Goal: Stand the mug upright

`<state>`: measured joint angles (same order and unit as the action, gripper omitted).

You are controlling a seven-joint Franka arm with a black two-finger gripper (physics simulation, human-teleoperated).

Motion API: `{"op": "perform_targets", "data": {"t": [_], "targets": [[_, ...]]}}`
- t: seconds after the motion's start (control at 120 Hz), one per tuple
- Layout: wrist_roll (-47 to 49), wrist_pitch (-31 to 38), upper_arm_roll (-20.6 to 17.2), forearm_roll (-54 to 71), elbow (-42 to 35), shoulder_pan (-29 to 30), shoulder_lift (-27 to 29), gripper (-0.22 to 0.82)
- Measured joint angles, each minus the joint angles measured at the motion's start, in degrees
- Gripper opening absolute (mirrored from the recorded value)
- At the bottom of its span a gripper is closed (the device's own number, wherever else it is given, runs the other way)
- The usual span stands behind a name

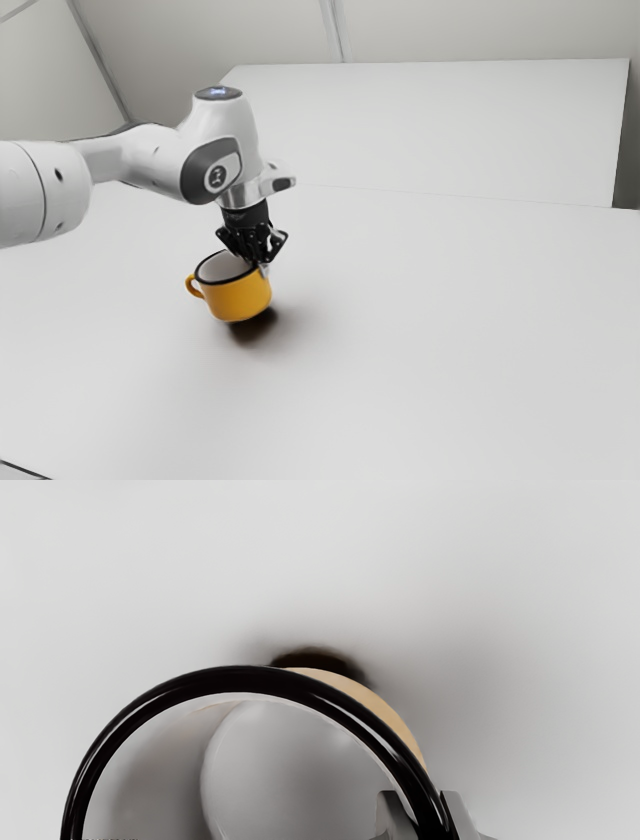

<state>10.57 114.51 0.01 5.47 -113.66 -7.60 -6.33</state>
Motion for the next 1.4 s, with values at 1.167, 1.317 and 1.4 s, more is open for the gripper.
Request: {"op": "perform_targets", "data": {"t": [1.167,1.317,1.4], "targets": [[0.1,11.9,-1.2,8.1,1.6,-1.2,0.3,0.55],[-0.2,4.7,-0.9,5.8,8.7,-0.9,1.3,0.58],[-0.3,0.4,-1.0,5.3,11.7,-0.9,2.4,0.59]]}}
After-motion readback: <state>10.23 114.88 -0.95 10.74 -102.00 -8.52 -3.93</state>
